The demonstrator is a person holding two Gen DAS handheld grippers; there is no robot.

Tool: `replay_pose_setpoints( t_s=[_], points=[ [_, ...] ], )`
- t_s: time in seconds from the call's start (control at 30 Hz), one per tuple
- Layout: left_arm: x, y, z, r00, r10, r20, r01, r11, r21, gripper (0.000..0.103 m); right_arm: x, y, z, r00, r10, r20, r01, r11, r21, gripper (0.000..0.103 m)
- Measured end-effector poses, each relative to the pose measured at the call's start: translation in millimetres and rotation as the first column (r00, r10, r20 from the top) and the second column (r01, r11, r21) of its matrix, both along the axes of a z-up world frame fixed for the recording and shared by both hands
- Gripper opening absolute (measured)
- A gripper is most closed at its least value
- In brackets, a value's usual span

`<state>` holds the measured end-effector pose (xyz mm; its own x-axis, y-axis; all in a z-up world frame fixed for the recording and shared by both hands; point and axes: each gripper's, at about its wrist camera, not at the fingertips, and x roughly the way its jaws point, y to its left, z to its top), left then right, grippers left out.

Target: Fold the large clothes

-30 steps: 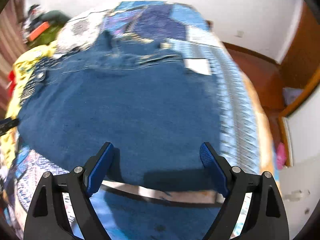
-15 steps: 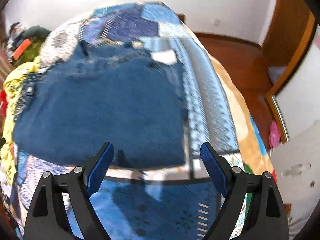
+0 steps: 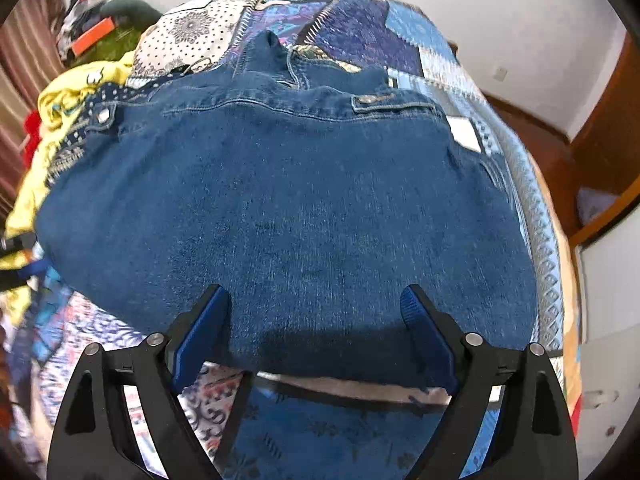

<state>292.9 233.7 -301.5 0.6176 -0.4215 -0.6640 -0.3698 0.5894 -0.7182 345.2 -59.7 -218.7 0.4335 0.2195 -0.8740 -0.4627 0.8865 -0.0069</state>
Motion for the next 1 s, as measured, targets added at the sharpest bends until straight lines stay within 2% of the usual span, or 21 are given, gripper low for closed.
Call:
replay_pose_setpoints(
  t_s=[0.07,0.13,0.27,0.43,0.5,0.53,0.6,0.67,0.87,1.0],
  points=[
    [7.7,2.8,-10.6,1.000,-0.005,0.016,0.006,0.999,-0.049,0.075,-2.0,1.1,-0.7,1.000,0.006,0.016,-0.006,1.000,-0.009,0.092],
    [14.8,4.5,-19.2,0.999,0.005,0.033,-0.002,0.997,-0.075,0.072,0.5,0.9,-0.8,1.000,0.004,0.009,-0.004,1.000,0.000,0.094],
    [29.3,6.4,-23.7,0.996,0.041,0.077,-0.035,0.996,-0.081,0.064,3.5,1.6,-1.7,1.000,0.001,0.005,-0.001,1.000,0.008,0.096],
    [41.8,12.0,-25.8,0.989,0.133,0.067,-0.129,0.989,-0.068,0.044,1.9,4.8,-2.3,1.000,-0.004,0.008,0.004,1.000,0.000,0.097],
    [37.6,6.4,-13.8,0.985,0.155,0.076,-0.158,0.987,0.022,0.034,1.9,5.0,-2.0,1.000,-0.013,0.005,0.013,1.000,-0.003,0.097],
    [36.8,4.3,-6.9,0.985,0.155,0.081,-0.161,0.984,0.074,0.033,1.3,4.8,-1.7,1.000,-0.015,0.005,0.015,1.000,-0.005,0.097],
    [39.2,-10.4,15.4,0.984,0.148,0.097,-0.166,0.964,0.210,0.028,0.6,5.5,-1.1,1.000,-0.019,0.003,0.019,1.000,-0.011,0.097],
    [39.1,-18.3,36.1,0.979,0.151,0.139,-0.185,0.944,0.274,0.027,-0.3,6.0,0.4,1.000,-0.024,-0.003,0.024,1.000,-0.019,0.097],
    [38.5,-23.5,83.9,0.957,0.156,0.245,-0.233,0.916,0.327,0.025,-8.6,7.6,9.4,1.000,-0.015,-0.022,0.015,1.000,-0.008,0.097],
    [22.2,-13.7,122.2,0.921,0.175,0.347,-0.297,0.893,0.338,0.024,-15.0,17.1,25.7,1.000,0.009,-0.001,-0.009,1.000,0.016,0.097]
  ],
)
